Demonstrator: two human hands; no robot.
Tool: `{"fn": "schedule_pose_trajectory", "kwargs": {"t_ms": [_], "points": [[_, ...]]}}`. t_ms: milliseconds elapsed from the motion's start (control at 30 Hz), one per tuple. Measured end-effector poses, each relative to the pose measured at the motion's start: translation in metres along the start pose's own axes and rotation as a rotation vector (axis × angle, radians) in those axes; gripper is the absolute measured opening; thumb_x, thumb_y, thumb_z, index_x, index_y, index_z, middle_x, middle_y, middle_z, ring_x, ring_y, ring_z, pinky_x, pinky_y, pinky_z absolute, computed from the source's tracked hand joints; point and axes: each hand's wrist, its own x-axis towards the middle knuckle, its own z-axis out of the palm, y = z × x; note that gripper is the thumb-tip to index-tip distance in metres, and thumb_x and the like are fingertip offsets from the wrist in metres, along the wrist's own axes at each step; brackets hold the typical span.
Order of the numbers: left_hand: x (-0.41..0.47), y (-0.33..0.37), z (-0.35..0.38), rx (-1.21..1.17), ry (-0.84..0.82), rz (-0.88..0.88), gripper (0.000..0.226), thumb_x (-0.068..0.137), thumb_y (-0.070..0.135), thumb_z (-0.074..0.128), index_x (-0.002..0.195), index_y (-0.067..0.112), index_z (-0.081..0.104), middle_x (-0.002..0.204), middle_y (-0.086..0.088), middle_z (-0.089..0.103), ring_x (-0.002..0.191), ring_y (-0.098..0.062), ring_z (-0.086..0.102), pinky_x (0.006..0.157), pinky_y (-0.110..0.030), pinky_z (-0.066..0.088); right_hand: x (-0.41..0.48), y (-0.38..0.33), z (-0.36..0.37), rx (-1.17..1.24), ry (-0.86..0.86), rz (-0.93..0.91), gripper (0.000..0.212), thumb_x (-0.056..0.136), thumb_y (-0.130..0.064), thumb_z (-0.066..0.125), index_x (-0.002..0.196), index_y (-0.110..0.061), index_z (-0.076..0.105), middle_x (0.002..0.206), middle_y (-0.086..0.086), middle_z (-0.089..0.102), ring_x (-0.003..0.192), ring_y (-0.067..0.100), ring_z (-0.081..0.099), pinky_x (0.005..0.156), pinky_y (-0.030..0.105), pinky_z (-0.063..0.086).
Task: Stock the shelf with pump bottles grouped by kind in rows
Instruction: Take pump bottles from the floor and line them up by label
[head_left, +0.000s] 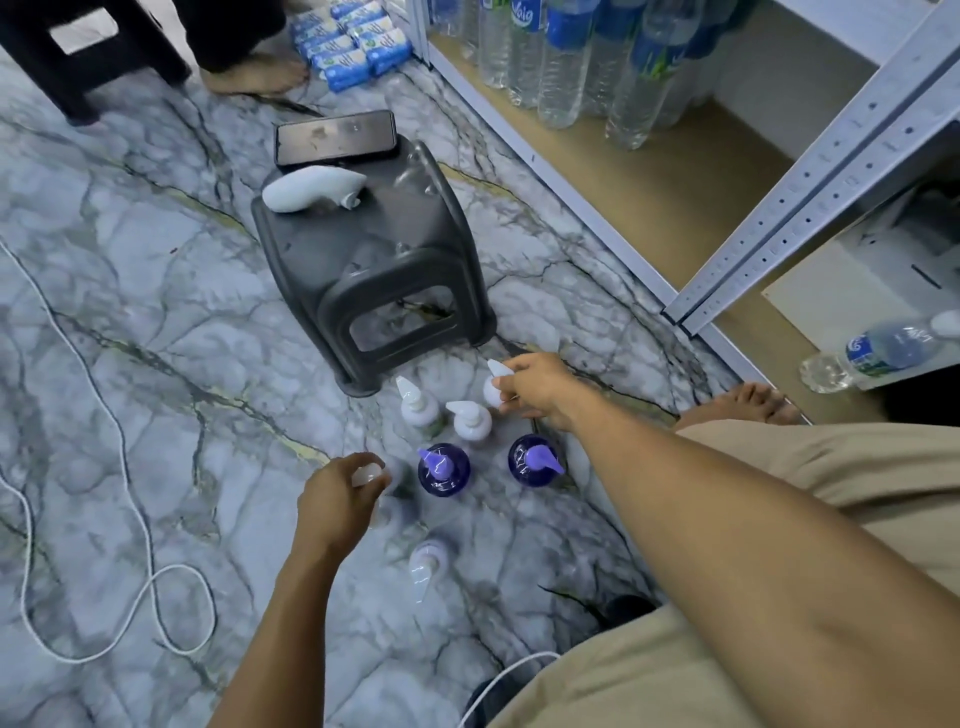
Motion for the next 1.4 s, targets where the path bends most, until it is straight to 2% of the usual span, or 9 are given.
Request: {"fn": "schedule_pose_trajectory", "kwargs": {"t_ms": [133,233,433,567,700,933,1067,1200,1400], "points": [[-0.012,0.019,-0.008,-0.013,0.085,0.079,0.011,0.088,0.028,0.072,0.099,0.027,0.072,0.101,0.000,0.066,0.081,-0.017,0.064,0.079,-0.036,0.049,-0.023,-0.009,-0.015,-0.096,0.089,-0.134,0.006,0.088,-0.010,0.073,0.090,-0.015,0.073,0.072,0.005,0.067,0.057,0.016,0.064,0.050,0.020,0.049],[-0.021,0.042,-0.020,-0.035,0.120,0.119,0.015,0.087,0.025,0.074,0.102,0.022,0.072,0.103,0.003,0.065,0.074,-0.003,0.062,0.076,-0.032,0.047,-0.052,-0.019,-0.034,-0.155,0.129,-0.222,0.008,0.085,-0.008,0.076,0.091,-0.012,0.073,0.083,0.006,0.068,0.059,0.017,0.065,0.046,0.020,0.050],[-0.039,0.101,-0.048,0.081,0.146,0.274,0.017,0.084,0.028,0.078,0.100,0.025,0.071,0.100,0.005,0.065,0.084,-0.018,0.066,0.077,-0.039,0.054,-0.111,-0.034,-0.086,-0.383,0.249,-0.425,0.022,0.081,-0.018,0.079,0.102,-0.018,0.072,0.105,0.005,0.064,0.095,0.026,0.064,0.072,0.034,0.054],[-0.057,0.149,-0.068,0.187,0.169,0.396,0.011,0.081,0.027,0.078,0.089,0.027,0.071,0.095,0.002,0.065,0.086,-0.025,0.065,0.075,-0.039,0.054,-0.163,-0.037,-0.133,-0.435,0.283,-0.524,0.015,0.083,-0.020,0.077,0.098,-0.021,0.073,0.086,-0.007,0.057,0.085,0.020,0.060,0.068,0.031,0.050],[-0.078,0.207,-0.078,0.221,0.160,0.491,0.014,0.082,0.029,0.078,0.093,0.024,0.072,0.096,0.003,0.067,0.090,-0.025,0.065,0.077,-0.038,0.053,-0.221,-0.036,-0.186,-0.371,0.392,-0.596,0.021,0.083,-0.025,0.078,0.104,-0.023,0.076,0.088,-0.009,0.061,0.084,0.014,0.059,0.075,0.032,0.052],[-0.116,0.333,-0.064,0.242,0.063,0.774,0.017,0.086,0.043,0.073,0.099,0.032,0.070,0.097,0.009,0.072,0.092,-0.014,0.066,0.084,-0.035,0.052,-0.333,-0.021,-0.283,-0.303,0.596,-0.679,0.018,0.082,-0.026,0.079,0.100,-0.026,0.078,0.097,-0.012,0.073,0.088,0.005,0.066,0.076,0.031,0.057],[-0.138,0.417,-0.044,0.340,0.044,0.989,0.019,0.086,0.047,0.068,0.093,0.029,0.068,0.098,0.007,0.072,0.097,-0.022,0.065,0.088,-0.043,0.050,-0.391,0.000,-0.339,-0.266,0.791,-0.673,0.022,0.081,-0.028,0.081,0.103,-0.024,0.077,0.077,-0.017,0.066,0.070,0.000,0.062,0.068,0.023,0.049],[-0.173,0.502,-0.028,0.366,0.027,1.172,0.019,0.087,0.051,0.068,0.096,0.034,0.068,0.104,0.006,0.071,0.102,-0.024,0.063,0.091,-0.046,0.049,-0.444,0.024,-0.392,-0.253,0.932,-0.645,0.022,0.082,-0.030,0.080,0.103,-0.025,0.079,0.088,-0.012,0.073,0.075,0.006,0.066,0.078,0.034,0.057],[-0.220,0.606,0.003,0.409,-0.026,1.402,0.017,0.084,0.053,0.068,0.088,0.036,0.064,0.099,0.008,0.071,0.094,-0.021,0.063,0.087,-0.042,0.049,-0.512,0.067,-0.450,-0.221,1.130,-0.554,0.018,0.083,-0.026,0.080,0.100,-0.023,0.079,0.077,-0.011,0.071,0.063,0.004,0.066,0.075,0.035,0.059]]}}
